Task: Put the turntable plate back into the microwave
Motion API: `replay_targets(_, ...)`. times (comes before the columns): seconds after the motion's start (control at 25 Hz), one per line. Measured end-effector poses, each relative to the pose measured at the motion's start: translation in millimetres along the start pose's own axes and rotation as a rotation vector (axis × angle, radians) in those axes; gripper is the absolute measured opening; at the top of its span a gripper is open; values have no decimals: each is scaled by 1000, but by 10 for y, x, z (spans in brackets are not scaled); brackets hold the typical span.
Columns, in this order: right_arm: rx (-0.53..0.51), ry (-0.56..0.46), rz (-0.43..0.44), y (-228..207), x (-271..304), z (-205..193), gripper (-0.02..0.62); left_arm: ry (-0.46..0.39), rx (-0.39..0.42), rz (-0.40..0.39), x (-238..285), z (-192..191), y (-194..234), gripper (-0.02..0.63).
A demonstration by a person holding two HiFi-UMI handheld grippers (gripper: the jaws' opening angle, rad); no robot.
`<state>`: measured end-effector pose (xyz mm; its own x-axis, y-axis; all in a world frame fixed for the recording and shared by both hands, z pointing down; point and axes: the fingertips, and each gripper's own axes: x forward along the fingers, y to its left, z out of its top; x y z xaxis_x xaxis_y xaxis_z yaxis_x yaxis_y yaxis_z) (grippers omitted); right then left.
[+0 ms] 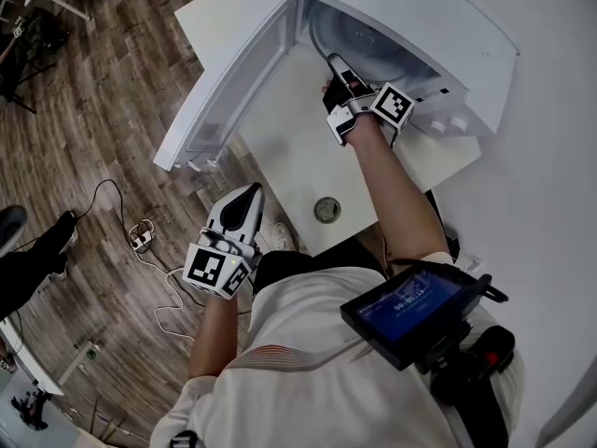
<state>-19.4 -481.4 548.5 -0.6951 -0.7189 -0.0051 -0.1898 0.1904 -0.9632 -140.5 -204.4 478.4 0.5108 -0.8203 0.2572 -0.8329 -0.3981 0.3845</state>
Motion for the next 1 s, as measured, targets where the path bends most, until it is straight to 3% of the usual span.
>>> replay_targets(0.68, 68, -141, -67, -105, 305, 356, 69, 25, -7, -7, 56, -70, -25, 11)
replay_targets(1.0, 79, -147, -156, -207, 335, 395, 69, 28, -13, -3, 31, -71, -15, 11)
